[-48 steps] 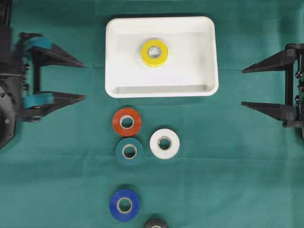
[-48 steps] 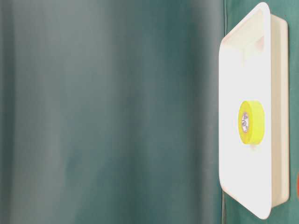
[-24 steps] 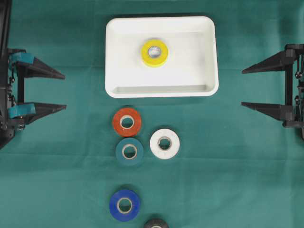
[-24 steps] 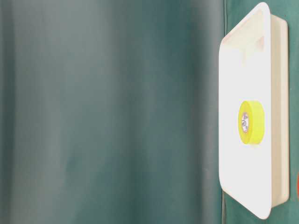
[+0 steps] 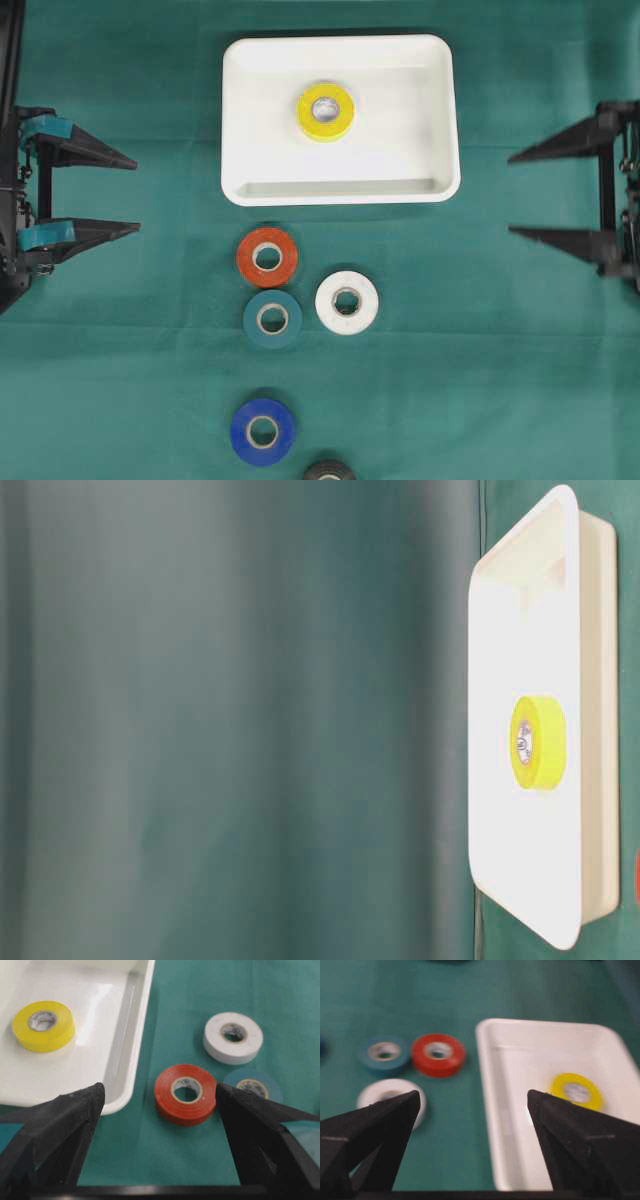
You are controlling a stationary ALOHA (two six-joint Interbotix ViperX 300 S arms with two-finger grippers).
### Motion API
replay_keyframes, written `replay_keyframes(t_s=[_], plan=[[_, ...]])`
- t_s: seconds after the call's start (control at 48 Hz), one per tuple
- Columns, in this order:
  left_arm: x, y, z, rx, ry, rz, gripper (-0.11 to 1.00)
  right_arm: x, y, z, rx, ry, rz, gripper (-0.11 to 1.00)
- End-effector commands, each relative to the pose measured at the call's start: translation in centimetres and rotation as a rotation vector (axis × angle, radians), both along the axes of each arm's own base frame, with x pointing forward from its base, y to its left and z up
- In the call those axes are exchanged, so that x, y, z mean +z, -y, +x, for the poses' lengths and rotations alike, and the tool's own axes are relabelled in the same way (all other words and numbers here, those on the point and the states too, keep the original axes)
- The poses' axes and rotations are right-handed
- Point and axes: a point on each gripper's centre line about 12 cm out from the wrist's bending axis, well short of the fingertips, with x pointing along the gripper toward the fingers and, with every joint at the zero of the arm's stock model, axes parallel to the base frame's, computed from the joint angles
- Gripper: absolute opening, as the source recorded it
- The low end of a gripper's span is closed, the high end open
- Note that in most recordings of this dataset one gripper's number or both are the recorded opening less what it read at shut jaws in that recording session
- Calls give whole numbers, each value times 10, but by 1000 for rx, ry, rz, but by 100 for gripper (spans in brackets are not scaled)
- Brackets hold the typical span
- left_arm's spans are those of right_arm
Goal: Pick up the tape from a random location and place it into the white case.
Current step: 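Move the right gripper over the teal tape roll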
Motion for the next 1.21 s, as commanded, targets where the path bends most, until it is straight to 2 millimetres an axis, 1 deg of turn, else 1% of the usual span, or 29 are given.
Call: replay_keyframes(t_s=[0.0,0.083,0.146,0.25,0.416,0.562,0.729,1.187], plan=[[6,-1,2,2,20,2,91,4,-13,2,57,2,9,91],[6,-1,2,2,18,0,91,2,-22,1,101,-17,19,91],[6,-1,2,2,20,0,91,1,-25,1,110,-33,36,91],[6,0,2,1,20,0,91,-2,-25,0,105,-49,52,91],[6,0,2,1,20,-2,91,2,-25,2,106,-30,50,91],[7,0,3,2,22,-4,91,6,-27,13,108,-12,52,91],[7,0,3,2,24,-5,91,8,-31,43,115,-47,46,91],[9,0,4,2,40,-4,91,12,-45,149,127,-91,41,91]])
